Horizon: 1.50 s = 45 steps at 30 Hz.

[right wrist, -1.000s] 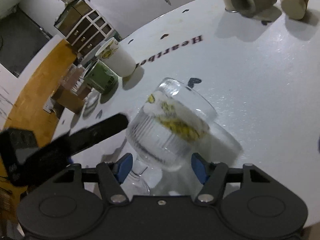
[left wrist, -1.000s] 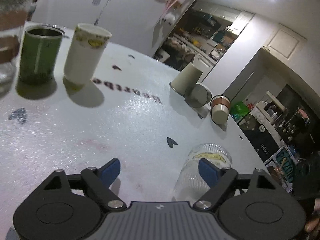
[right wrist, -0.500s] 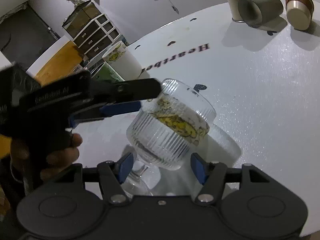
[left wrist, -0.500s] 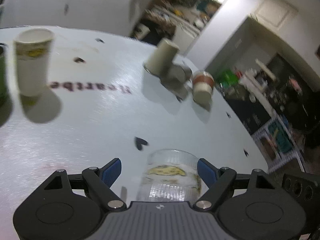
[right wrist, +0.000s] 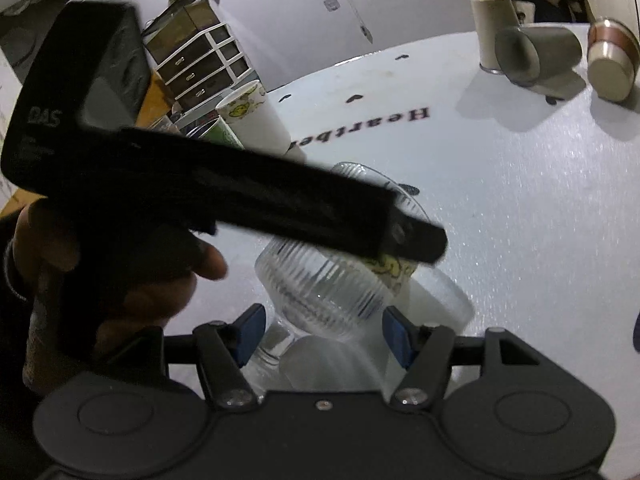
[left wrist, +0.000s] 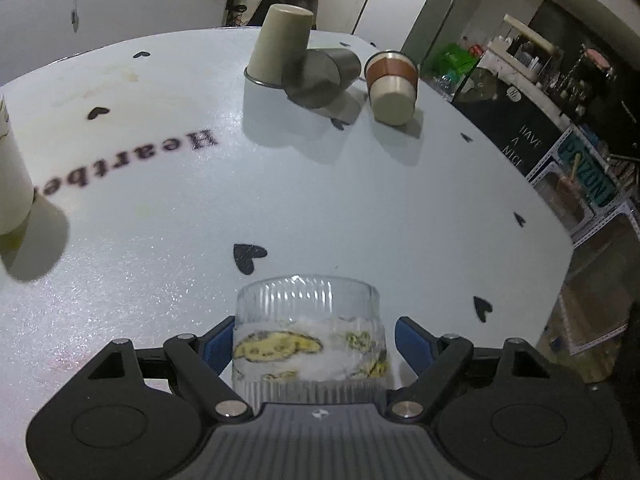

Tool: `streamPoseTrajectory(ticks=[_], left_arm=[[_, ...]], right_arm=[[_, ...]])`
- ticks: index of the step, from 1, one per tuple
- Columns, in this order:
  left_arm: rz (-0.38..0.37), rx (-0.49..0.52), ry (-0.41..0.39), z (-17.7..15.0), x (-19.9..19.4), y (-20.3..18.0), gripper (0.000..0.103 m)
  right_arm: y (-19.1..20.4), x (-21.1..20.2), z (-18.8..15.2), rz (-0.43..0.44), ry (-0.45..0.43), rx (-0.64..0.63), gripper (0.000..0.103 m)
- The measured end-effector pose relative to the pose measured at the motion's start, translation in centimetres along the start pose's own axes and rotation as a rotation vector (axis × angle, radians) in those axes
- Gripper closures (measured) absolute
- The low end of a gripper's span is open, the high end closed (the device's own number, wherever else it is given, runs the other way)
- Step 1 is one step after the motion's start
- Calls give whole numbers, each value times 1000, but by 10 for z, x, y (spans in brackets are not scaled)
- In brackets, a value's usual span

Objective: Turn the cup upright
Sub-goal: 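Grasp the glass bowl with the left gripper while the right gripper holds the stem, then carry the glass with the left gripper toward the row of cups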

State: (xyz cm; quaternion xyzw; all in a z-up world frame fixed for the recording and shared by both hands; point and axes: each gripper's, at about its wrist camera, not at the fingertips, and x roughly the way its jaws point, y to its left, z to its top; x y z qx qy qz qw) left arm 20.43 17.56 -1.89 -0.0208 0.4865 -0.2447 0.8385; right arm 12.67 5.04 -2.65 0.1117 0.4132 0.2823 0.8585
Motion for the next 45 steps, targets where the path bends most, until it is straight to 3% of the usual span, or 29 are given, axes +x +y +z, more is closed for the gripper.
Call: streamPoseTrajectory(ticks=[1,9,14,17,24,31,37,40,45], left_arm=[[13,-10,-11,-2,-1,2,29],[-13,-73,-93,-15,-27,17,29],[26,9,-255,-29,-74,6,29],[53,53,-313,-37,-93,1,29],[117,116,-357,-58,-97,-4,29],[168,202,-398,-62,-91,-23,29],[189,91,-394,-58,-102,0,29],[241,31,-412,-63,-120,24,29],[363,-94,-431,-72,-155,76,29]], right_arm=[[1,0,0,-4,-4,-10,38],[18,-3,-8,-24,-42,-104,39],[35,-9,-16,-58,-105,-188,44],[44,-7,-17,-101,-145,-228,46],[57,7,-30,-149,-234,-309,48],[57,11,-37,-163,-244,-311,49],[49,-7,-38,-135,-301,-290,40],[47,-20,-42,-106,-346,-289,34],[49,-27,-47,-103,-368,-282,34]])
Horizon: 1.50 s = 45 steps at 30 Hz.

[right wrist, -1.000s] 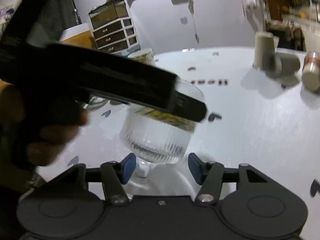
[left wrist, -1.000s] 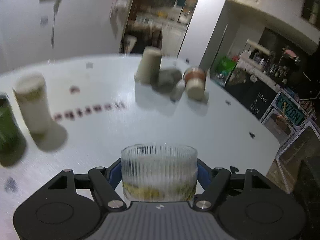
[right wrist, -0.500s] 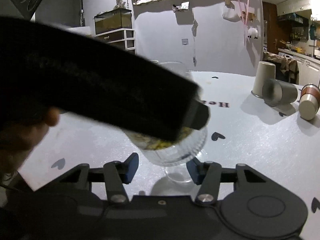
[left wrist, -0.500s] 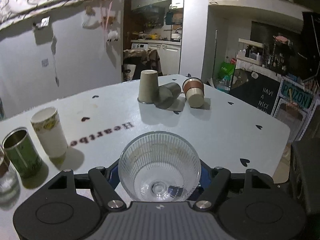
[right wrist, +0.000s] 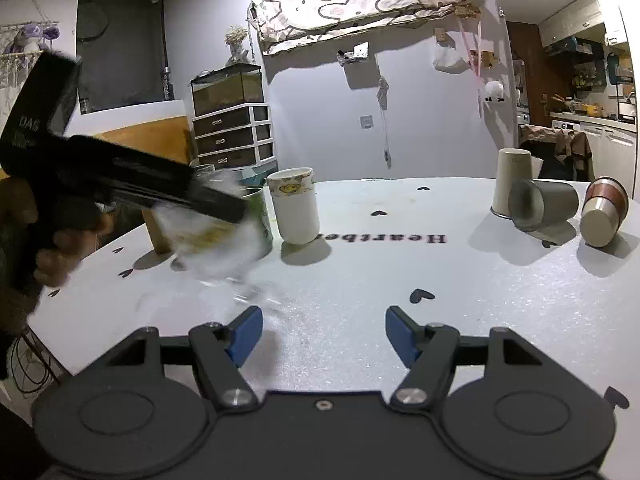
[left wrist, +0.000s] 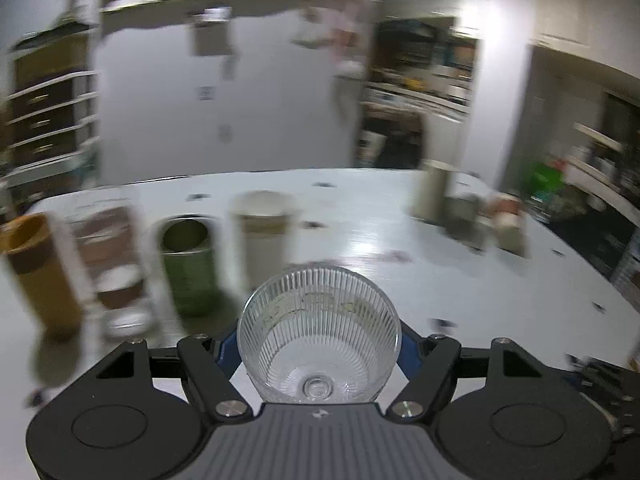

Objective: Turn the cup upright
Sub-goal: 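Carry the glass with the left gripper toward the row of cups, then set the glass upright on its base beside the brown tumbler and release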

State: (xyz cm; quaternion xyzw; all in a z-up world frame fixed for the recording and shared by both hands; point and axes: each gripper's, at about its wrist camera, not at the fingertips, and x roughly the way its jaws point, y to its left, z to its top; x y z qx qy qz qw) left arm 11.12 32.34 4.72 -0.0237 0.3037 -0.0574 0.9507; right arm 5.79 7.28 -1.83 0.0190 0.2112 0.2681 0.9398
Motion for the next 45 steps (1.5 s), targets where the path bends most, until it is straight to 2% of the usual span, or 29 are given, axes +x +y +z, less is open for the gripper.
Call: streamPoseTrajectory(ticks=[5,8,12,17,21,27,32,36,42,45], left_arm=[[206,-73,0,7,-13,64,29],[288,-117,14,10,-17,97,29],[350,-187,53,11,-22,137,29],[426,-225,64,8,-27,165,29],[434,-260,50,10,-26,176,29],[437,-286,18,9,-22,182,28],[457,-290,-50,7,-29,174,9],[482,-272,-107,1,-46,164,7],[499,-196,-255,-22,-85,121,0],[480,-167,-291,-40,-97,98,0]], right_arm=[[0,2,-1,3,14,18,34],[4,4,-1,7,19,16,34],[6,6,-1,3,25,14,34],[6,10,-2,2,34,20,34],[7,12,-3,1,40,17,34],[8,14,-3,-4,40,14,32],[6,13,-2,-3,28,22,28],[5,9,3,-1,2,15,28],[8,6,12,7,-44,10,24],[12,7,13,3,-73,-10,18]])
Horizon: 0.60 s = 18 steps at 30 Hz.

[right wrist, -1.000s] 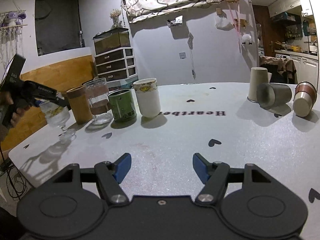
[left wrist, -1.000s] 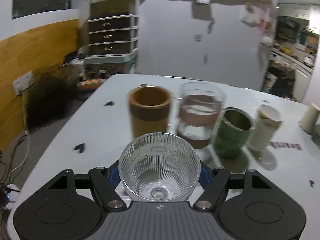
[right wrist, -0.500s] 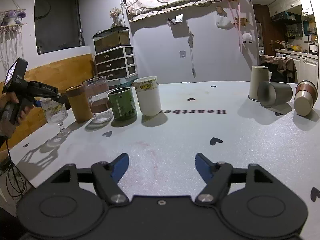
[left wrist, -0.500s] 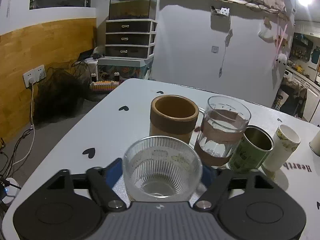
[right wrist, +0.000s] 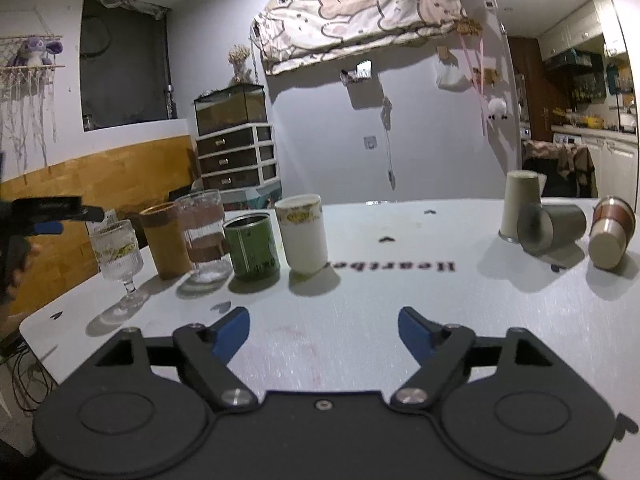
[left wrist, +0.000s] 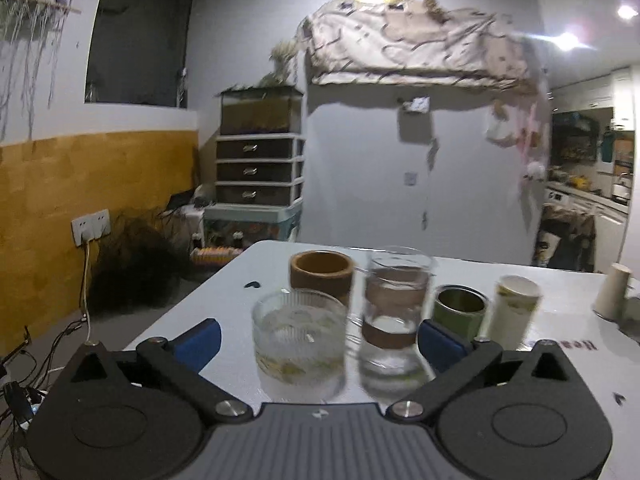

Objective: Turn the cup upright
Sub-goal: 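Set the glass upright on its base beside the brown tumbler and release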

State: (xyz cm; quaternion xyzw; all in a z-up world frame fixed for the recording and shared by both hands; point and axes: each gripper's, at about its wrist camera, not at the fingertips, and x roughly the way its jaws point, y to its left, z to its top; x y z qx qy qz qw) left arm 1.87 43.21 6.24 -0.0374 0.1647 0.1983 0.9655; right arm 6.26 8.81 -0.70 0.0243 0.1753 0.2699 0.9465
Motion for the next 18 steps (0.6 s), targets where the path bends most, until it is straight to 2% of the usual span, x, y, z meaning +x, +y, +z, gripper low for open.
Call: streamPoseTrajectory(ticks=[8,13,16,18], left_arm=[[-36,15,-42,-45,-37,-32,0],[-87,-32,-36,-61,-45,-46,0],[-107,18,-44,-66,-48,-60,0],[-88,63,-69,-70,-51,-71,0]], right_arm=[[10,1,2,-15,-27,-30,7],[15,0,2,-32,-43,-54,1],[14,1,2,-42,-41,-56,0],[14,1,1,-52,-37,-62,0]])
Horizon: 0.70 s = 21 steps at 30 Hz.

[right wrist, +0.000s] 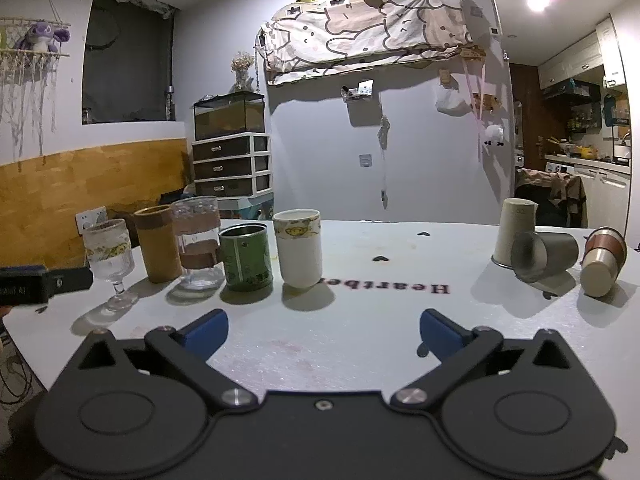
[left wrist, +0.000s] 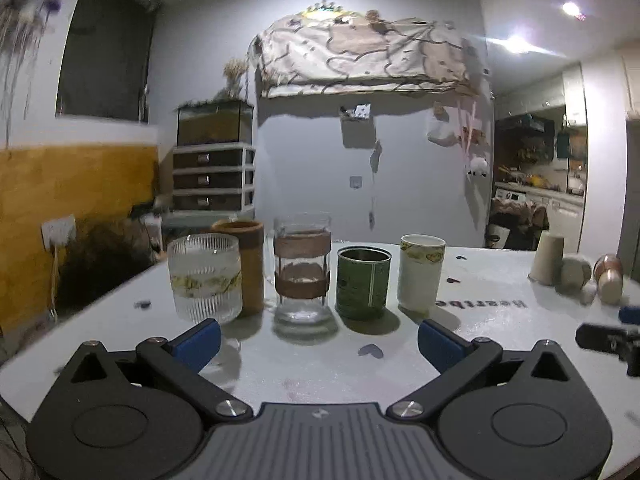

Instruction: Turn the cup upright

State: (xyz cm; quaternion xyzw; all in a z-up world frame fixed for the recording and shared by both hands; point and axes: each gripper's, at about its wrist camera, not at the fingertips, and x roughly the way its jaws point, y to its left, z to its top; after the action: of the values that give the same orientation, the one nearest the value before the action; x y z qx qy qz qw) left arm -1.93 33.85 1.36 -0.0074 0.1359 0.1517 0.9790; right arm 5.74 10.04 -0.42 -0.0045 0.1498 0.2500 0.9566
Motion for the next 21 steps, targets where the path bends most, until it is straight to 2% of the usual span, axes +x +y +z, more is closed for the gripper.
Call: streamPoseTrajectory(ticks=[7,21], left_arm=[[-38,14,3,-8,-4,-15,0],[-15,4,42,-13,-1,-16,0]], right_arm=[[-2,1,-2,-18,14,4,0],[-5,0,-4,-29,13,6,0]])
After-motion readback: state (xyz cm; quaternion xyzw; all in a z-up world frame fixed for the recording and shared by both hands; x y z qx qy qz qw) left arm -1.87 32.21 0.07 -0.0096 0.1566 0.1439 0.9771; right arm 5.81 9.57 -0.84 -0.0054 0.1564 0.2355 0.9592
